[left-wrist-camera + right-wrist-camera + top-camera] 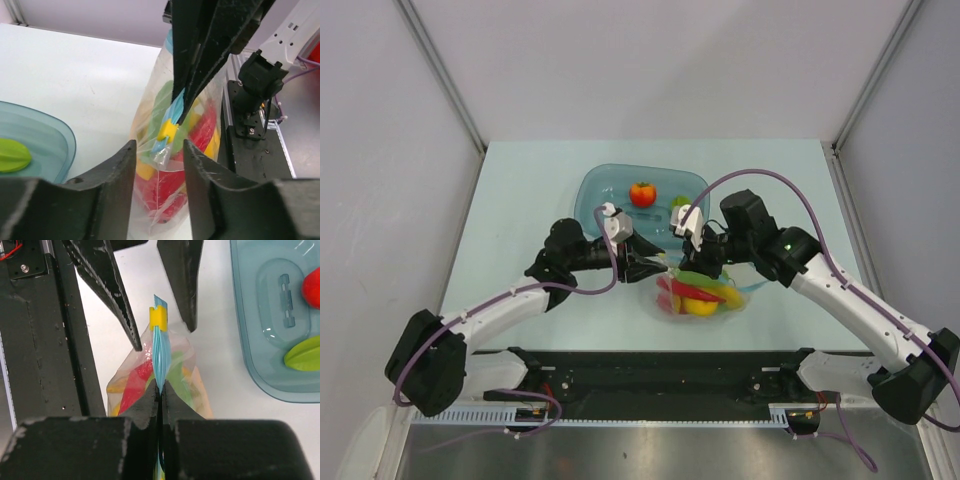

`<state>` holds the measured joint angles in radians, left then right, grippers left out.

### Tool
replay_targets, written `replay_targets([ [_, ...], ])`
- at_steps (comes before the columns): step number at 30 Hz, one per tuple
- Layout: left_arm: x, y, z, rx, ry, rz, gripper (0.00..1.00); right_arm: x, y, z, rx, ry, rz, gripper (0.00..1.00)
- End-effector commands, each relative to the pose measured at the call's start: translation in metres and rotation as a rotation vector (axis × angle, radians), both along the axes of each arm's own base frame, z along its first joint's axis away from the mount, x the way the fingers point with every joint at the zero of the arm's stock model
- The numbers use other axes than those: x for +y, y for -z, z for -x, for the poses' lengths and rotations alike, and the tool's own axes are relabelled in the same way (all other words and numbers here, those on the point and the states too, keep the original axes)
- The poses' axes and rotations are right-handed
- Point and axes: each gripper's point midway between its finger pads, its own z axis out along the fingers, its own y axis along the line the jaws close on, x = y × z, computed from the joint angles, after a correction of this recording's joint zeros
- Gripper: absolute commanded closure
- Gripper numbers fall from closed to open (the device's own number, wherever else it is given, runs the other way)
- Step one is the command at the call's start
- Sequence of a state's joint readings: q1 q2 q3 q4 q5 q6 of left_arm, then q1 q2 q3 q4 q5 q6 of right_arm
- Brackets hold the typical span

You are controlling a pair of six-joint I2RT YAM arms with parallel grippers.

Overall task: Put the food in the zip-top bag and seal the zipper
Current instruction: Zip the zipper food storage bag at the center of the board.

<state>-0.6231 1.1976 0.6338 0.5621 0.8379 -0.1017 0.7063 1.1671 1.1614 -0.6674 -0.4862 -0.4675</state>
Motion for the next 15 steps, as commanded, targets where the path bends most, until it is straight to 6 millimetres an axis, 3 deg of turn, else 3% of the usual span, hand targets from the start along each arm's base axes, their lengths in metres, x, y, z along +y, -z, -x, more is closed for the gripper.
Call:
replay_targets([
  [1, -0.008, -0.011, 0.003, -0.022, 0.039, 0.025, 0.6, 0.008, -0.04, -0.004, -0.095, -0.009, -0.125, 1.0],
  [6, -0.01, -0.01, 0.0, -0.014, 0.039, 0.022, 0.82, 0.005, -0.044, -0.003, -0.104, -0.007, -0.145, 1.0],
  [7, -0.01, -0.012, 0.0, -0.02, 0.041, 0.026, 0.94, 0.005, -0.044, -0.003, -0.106, -0.011, -0.142, 1.0],
  [8, -0.01, -0.014, 0.0, -0.028, 0.039, 0.031, 1.0, 0.005, -0.043, -0.001, -0.108, -0.019, -0.135, 1.0],
  [11, -0.012, -0.019, 0.003, -0.028, 0.052, 0.036, 1.0, 0.006, -0.044, -0.004, -0.117, -0.021, -0.123, 0.72],
  [12, -0.012, -0.021, 0.004, -0.043, 0.059, 0.034, 1.0, 0.007, -0.052, -0.005, -0.13, -0.024, -0.131, 0.52],
  [14, -0.012, -0.02, 0.005, -0.075, 0.062, 0.017, 1.0, 0.01, -0.058, -0.007, -0.139, -0.023, -0.142, 0.38],
  [15, -0.012, -0.019, 0.006, -0.078, 0.065, 0.002, 1.0, 0.012, -0.065, -0.008, -0.149, -0.022, -0.156, 0.35],
])
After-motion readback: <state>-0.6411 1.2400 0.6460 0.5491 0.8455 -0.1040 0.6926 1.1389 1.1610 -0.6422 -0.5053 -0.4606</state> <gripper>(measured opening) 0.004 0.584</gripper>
